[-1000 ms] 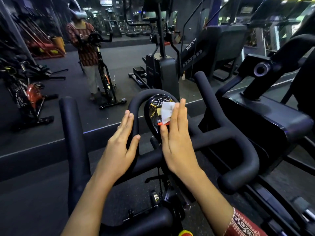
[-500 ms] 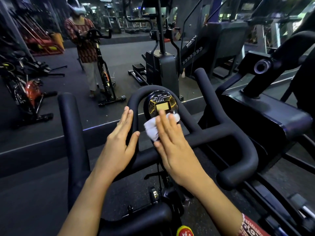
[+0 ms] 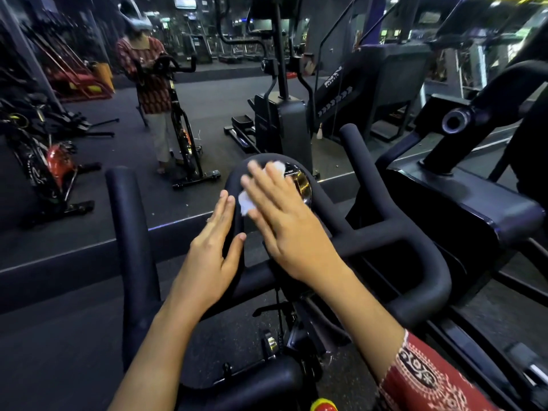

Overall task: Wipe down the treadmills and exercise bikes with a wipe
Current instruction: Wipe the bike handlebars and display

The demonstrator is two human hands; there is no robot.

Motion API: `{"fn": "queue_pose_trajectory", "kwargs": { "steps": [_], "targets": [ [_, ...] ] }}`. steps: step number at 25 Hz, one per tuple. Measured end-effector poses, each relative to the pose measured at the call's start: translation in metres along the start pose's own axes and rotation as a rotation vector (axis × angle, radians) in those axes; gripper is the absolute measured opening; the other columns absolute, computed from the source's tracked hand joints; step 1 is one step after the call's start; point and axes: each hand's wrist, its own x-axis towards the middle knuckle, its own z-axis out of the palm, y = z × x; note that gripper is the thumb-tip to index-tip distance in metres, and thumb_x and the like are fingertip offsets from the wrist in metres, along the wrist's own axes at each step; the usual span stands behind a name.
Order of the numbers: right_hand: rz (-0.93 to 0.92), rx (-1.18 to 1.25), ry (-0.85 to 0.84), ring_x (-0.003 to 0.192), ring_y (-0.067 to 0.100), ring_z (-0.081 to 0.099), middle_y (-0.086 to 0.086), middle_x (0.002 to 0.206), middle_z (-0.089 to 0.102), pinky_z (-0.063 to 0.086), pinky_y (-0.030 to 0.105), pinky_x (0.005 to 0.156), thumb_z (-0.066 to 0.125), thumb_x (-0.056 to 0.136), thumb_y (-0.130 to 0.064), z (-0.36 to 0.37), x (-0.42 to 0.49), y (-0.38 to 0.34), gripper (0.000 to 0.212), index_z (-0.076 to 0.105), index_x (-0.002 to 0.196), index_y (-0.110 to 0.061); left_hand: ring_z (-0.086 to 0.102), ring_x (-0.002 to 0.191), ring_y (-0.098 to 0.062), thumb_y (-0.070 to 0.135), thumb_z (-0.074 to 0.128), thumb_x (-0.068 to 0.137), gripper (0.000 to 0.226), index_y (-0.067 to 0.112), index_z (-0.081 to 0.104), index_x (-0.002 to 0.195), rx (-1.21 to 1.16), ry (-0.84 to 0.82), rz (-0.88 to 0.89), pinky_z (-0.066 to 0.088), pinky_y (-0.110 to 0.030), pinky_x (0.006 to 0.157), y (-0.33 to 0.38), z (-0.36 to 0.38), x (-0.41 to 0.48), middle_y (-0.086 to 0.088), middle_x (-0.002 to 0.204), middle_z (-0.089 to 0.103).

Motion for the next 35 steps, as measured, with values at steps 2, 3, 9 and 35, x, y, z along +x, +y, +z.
{"fn": "queue_pose_trajectory", "kwargs": {
  "steps": [2,3,9,35],
  "targets": [
    [-0.080,-0.059,0.020,0.144,0.023,0.023,0.011,0.151,0.036,0.013,0.034,0.119,0.042,0.099,-0.017,0.000,-0.025,0.007,0.043,0.045,0.140,-0.003,0.018,0.142,-0.007,0.013,0.053,0.096,0.060,0.013,0.024,0.148,-0.011,-0.007,-0.010,0.010,-0.007,0.111,-0.001,0.001,-0.001,0.010,0.154,0.014],
    [-0.025,-0.044,0.050,0.145,0.021,0.021,0.010,0.152,0.034,0.013,0.034,0.120,0.041,0.100,-0.017,-0.002,-0.030,0.011,0.044,0.043,0.142,-0.005,0.018,0.142,-0.009,0.015,0.053,0.096,0.059,0.013,0.024,0.148,-0.011,-0.002,-0.005,0.010,-0.009,0.112,-0.001,0.001,-0.001,0.009,0.154,0.014],
    [0.009,0.030,-0.023,0.143,0.030,0.021,0.016,0.151,0.035,0.005,0.030,0.118,0.039,0.098,-0.023,-0.005,0.016,0.005,0.045,0.049,0.137,-0.002,0.019,0.141,-0.009,0.015,0.056,0.094,0.061,0.015,0.026,0.148,-0.010,-0.005,-0.048,0.012,-0.012,0.113,0.002,-0.002,-0.004,0.012,0.152,0.014],
    [-0.793,-0.579,-1.383,0.143,0.023,0.026,0.004,0.154,0.030,0.018,0.039,0.117,0.040,0.099,-0.011,-0.005,0.071,-0.044,0.048,0.036,0.146,-0.019,0.063,0.105,-0.012,0.038,0.074,0.078,0.046,0.015,0.068,0.117,0.050,0.261,-0.423,0.045,-0.016,0.086,0.020,-0.021,-0.064,0.001,0.111,0.070]
  ]
}}
